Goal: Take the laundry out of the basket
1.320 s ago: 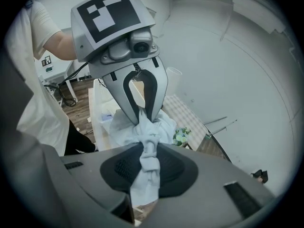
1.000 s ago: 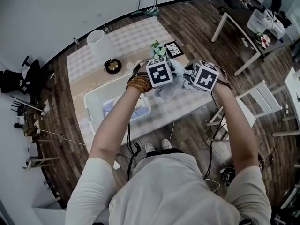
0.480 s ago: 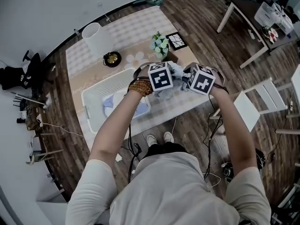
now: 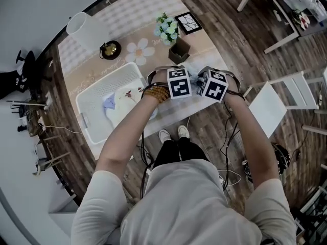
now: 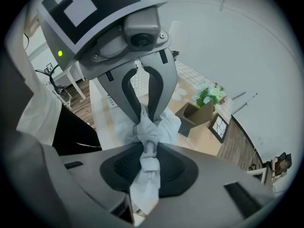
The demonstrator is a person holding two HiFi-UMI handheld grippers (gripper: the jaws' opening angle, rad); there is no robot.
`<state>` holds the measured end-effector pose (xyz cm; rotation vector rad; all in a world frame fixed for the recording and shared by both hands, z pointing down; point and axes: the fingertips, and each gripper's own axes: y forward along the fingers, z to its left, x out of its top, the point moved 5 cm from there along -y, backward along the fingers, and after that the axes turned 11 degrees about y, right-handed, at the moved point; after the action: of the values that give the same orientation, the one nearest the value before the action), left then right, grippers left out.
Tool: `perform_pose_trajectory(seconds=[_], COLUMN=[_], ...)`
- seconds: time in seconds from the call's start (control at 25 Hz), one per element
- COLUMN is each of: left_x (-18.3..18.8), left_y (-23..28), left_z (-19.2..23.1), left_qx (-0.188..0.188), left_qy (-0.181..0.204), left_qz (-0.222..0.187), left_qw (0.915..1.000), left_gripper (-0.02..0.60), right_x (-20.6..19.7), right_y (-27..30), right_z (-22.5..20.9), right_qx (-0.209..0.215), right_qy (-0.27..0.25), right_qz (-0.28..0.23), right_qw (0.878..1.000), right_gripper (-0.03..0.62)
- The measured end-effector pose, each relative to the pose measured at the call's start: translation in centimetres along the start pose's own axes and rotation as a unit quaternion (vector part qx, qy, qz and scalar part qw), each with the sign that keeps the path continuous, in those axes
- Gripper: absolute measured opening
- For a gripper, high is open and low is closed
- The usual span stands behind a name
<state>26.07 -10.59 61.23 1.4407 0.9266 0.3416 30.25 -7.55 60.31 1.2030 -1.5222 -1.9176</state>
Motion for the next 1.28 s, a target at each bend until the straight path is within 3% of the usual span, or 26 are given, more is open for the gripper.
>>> perform_pose_trajectory(seconds=[0.48,0.64,1.0,1.28], left_x=[-1.8,-2.3,-2.2,-1.7], left_y=[8.6,9.8,8.5,4.8], left_z=[-0.4,-0.5,0.0,0.9], left_qx=[-0.032,-0.036,-0.027,-0.003], left_qy=[0.038,0.032,0.020,0.019], left_qz=[0.066,0.073,0.070,0.072], left_qw=[0.9966,0.9961,0.9970,0.9972], left_gripper=[0.089,0.096,0.153,0.156], right_x=[-3.9,-4.3,-3.9,-2.3], right_y=[8.1,9.4,8.5,4.7], right_z=[-0.1,0.0,-0.4,-1.5], right_qx=[0.018,0.023,0.033,0.030], right_qy=[0.007,0.007,0.009,-0.004], right_qz=[0.018,0.025,0.027,0.029], right_qw=[1.000,0.999,0.999,0.999], right_gripper=[0.106,0.120,0.174,0.181])
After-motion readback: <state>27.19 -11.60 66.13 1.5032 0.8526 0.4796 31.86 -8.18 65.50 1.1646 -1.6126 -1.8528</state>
